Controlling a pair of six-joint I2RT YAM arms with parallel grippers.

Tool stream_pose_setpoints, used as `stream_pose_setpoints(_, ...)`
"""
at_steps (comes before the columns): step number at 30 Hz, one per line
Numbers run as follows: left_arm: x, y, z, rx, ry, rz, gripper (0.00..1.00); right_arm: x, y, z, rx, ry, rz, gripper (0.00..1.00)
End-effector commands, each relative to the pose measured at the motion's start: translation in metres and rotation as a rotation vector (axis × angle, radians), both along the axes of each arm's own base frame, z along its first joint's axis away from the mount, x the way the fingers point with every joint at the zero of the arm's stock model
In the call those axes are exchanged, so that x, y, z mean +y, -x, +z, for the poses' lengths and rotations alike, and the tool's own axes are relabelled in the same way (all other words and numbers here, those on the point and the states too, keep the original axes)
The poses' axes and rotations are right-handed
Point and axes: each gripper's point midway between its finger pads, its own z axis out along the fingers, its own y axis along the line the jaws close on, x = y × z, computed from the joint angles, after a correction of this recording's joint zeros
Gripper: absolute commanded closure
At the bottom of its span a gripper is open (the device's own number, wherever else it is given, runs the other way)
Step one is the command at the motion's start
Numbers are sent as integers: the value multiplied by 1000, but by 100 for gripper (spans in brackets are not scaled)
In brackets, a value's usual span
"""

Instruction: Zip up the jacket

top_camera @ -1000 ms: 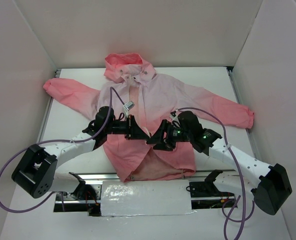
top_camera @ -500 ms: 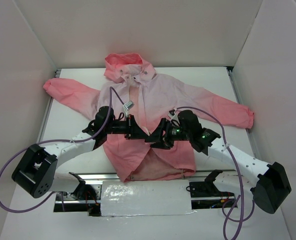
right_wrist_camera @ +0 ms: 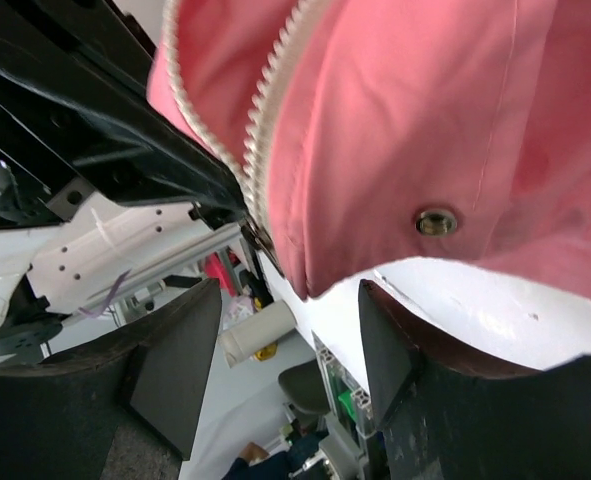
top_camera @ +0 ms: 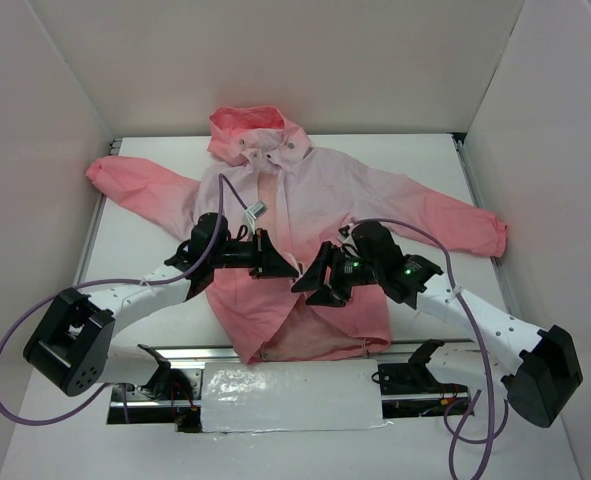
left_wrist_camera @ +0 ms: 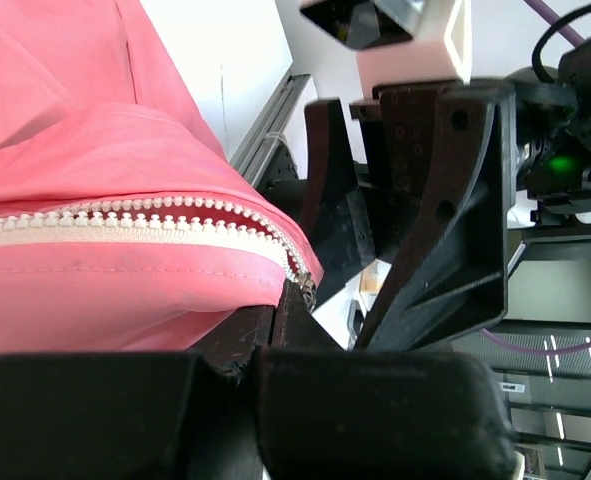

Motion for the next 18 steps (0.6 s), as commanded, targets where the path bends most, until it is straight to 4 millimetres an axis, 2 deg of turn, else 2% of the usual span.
stream_pose_setpoints(1,-4,-5,18,-51,41,0,100,-1,12,19,-19,-7,26,36)
stream_pose_setpoints(4,-4,-5,19,-52,47,3,100,1,13,31,-37,-27,16,36)
stream_pose_setpoints(11,-4,-5,23,-53,64,5,100,2,-3,38,-58,-32,-82,37)
stream_pose_setpoints(18,-4,-5,25,-57,71,15,100,-1,-20,54,-83,-40,-192,38)
